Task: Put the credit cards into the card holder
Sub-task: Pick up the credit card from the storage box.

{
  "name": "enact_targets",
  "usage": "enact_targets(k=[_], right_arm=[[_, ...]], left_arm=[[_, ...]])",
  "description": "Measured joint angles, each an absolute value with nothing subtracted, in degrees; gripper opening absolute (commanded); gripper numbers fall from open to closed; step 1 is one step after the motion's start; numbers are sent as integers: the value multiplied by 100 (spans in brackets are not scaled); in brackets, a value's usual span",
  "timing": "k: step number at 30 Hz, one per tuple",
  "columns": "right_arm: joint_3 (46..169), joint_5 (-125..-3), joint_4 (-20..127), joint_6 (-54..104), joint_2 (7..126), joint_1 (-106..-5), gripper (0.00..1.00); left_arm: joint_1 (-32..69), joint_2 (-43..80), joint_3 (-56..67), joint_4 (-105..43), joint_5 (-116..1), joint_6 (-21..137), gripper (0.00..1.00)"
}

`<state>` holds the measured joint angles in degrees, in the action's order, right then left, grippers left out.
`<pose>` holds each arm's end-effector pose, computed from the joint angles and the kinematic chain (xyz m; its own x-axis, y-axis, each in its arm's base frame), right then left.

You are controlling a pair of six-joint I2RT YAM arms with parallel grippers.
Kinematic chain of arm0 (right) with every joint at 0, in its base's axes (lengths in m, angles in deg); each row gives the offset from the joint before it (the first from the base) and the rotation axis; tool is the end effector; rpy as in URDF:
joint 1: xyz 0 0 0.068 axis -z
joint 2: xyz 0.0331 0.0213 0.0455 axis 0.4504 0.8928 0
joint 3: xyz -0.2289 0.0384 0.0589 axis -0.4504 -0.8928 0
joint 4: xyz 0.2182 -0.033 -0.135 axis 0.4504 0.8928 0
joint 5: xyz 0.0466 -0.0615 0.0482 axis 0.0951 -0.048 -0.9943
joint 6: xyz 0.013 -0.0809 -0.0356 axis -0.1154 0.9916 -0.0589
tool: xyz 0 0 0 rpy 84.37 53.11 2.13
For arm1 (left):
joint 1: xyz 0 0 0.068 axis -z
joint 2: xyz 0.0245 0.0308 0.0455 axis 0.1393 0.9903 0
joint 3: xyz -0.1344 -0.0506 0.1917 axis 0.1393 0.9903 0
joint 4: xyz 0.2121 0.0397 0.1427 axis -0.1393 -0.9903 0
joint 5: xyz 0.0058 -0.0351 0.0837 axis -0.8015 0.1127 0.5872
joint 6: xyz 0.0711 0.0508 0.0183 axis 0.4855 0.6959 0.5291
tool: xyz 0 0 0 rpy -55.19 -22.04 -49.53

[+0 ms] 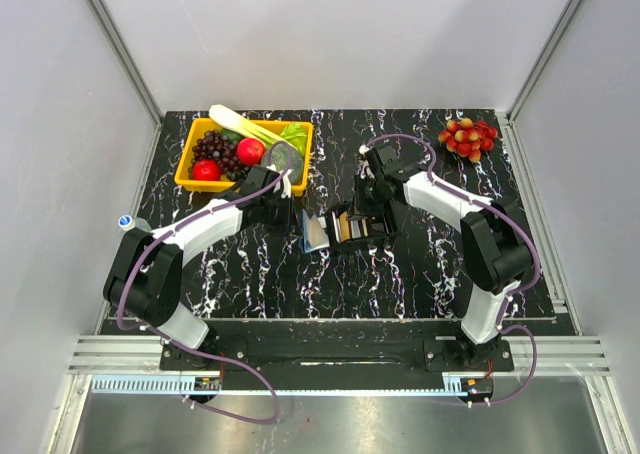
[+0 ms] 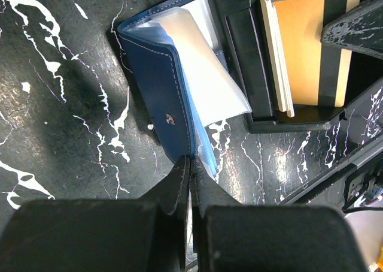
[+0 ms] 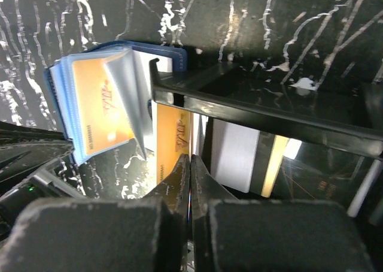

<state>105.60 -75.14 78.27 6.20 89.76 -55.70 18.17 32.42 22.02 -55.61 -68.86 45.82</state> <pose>0.3372 0.2155 0.1384 -0.9214 -0.0441 -0.3861 -0.2412 0.8439 0.4792 0.2885 -0.1717 0.1361 -0.9184 0.0211 -0.3952 0.2276 0.8450 -0.4840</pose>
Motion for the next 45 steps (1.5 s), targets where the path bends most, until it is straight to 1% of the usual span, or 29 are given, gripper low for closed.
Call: enact_targets(k=[6, 8, 9, 11, 15, 18, 20, 23, 26, 30, 35, 37, 40, 42, 43, 45], right_arm=[[11037, -6786, 8435, 872, 8976, -5629, 0], [11260, -6561, 8630, 992, 8976, -5714, 7], [11476, -6286, 8822, 1110, 9013, -5848, 6], [11577, -6137, 8929, 1171, 9079, -5950, 6], [11653, -5785, 9043, 1221, 9360, -6134, 2], [11655, -5529, 9150, 1280, 9548, -6263, 2], [11688, -5433, 9174, 1331, 9581, -6322, 6], [11708, -5335, 9187, 1387, 9588, -6405, 14], [11708, -5300, 9237, 1433, 9621, -6440, 21], [11703, -5304, 9298, 1455, 9688, -6442, 22], [11664, -5311, 9314, 1449, 9684, -6444, 28], [11638, -5320, 9318, 1449, 9677, -6444, 27], [11611, -5363, 9323, 1446, 9647, -6444, 21], [11605, -5396, 9340, 1438, 9583, -6444, 15], [11603, -5400, 9342, 1433, 9540, -6446, 14], [11601, -5403, 9344, 1414, 9446, -6449, 2]], left_arm=[[1817, 3242, 2202, -5561, -6890, 4582, 0], [1817, 3242, 2202, -5561, -6890, 4582, 0], [1817, 3242, 2202, -5561, -6890, 4582, 0], [1819, 3242, 2202, -5561, -6890, 4582, 0], [1817, 3242, 2202, -5561, -6890, 4582, 0], [1817, 3242, 2202, -5561, -6893, 4582, 0], [1817, 3242, 2202, -5561, -6893, 4582, 0], [1817, 3242, 2202, -5561, -6895, 4582, 0], [1817, 3242, 2202, -5561, -6895, 4582, 0], [1817, 3242, 2202, -5561, -6895, 4582, 0], [1819, 3242, 2202, -5561, -6895, 4582, 0], [1817, 3242, 2202, -5561, -6895, 4582, 0], [1819, 3242, 2202, -5561, -6895, 4582, 0], [1819, 3242, 2202, -5561, -6895, 4582, 0], [1819, 3242, 2202, -5561, -6895, 4582, 0], [1817, 3242, 2202, -5561, -6895, 4582, 0]])
